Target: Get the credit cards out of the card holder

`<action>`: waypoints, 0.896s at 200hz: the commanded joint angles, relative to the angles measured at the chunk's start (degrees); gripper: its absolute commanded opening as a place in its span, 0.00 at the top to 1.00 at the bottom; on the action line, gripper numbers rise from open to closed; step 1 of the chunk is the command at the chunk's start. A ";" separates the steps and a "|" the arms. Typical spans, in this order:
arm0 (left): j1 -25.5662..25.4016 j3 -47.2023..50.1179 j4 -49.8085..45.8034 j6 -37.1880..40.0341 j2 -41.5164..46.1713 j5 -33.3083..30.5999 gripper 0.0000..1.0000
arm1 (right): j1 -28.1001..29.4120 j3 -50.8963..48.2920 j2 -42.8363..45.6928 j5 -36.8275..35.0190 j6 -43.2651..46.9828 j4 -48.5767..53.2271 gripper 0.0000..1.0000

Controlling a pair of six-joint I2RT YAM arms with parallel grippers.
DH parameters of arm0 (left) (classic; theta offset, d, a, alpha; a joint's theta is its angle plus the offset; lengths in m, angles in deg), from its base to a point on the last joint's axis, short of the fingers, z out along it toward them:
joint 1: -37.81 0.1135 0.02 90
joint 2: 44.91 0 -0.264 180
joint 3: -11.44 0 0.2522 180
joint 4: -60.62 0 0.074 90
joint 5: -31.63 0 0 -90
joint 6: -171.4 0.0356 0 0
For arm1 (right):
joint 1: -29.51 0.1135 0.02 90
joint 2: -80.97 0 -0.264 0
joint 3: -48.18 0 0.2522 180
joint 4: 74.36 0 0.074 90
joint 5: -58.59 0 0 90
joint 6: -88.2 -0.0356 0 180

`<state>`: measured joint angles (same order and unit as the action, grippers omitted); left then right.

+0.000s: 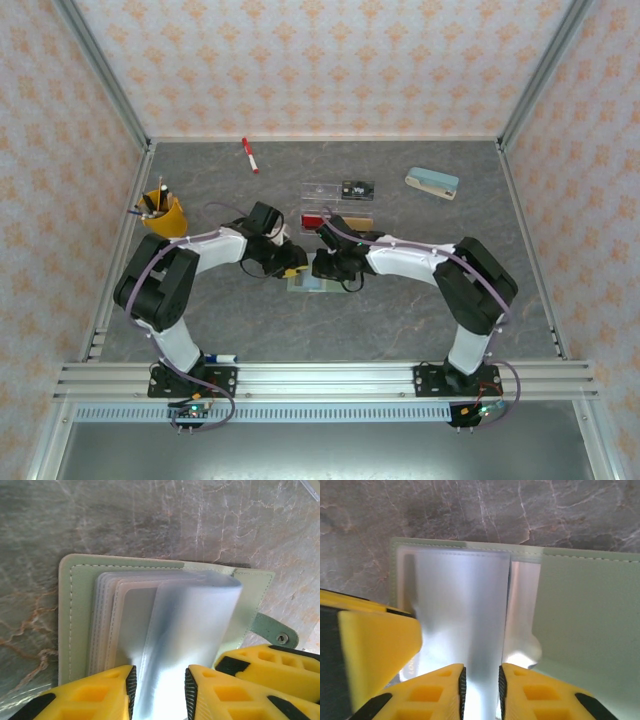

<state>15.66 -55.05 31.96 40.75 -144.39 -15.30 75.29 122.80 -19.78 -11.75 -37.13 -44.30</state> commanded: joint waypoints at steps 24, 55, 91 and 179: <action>-1.38 -2.12 -1.28 0.65 -2.08 -0.37 0.66 | -0.87 -2.95 4.61 -5.50 -1.12 -1.35 0.74; -1.82 -2.77 -1.47 0.91 -2.15 0.07 0.66 | -1.35 -3.66 4.97 -7.38 -1.45 0.69 0.74; -2.40 -3.66 -1.28 0.98 -2.20 1.56 0.66 | -1.73 -3.40 2.78 -7.28 -2.56 2.85 0.73; -3.24 -5.38 -7.54 2.15 -2.40 -6.15 0.58 | -2.98 -2.73 -3.29 -6.74 -5.14 6.03 0.74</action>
<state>12.66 -59.97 28.99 41.58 -146.97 -16.87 72.58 120.12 -20.22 -16.82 -41.20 -41.74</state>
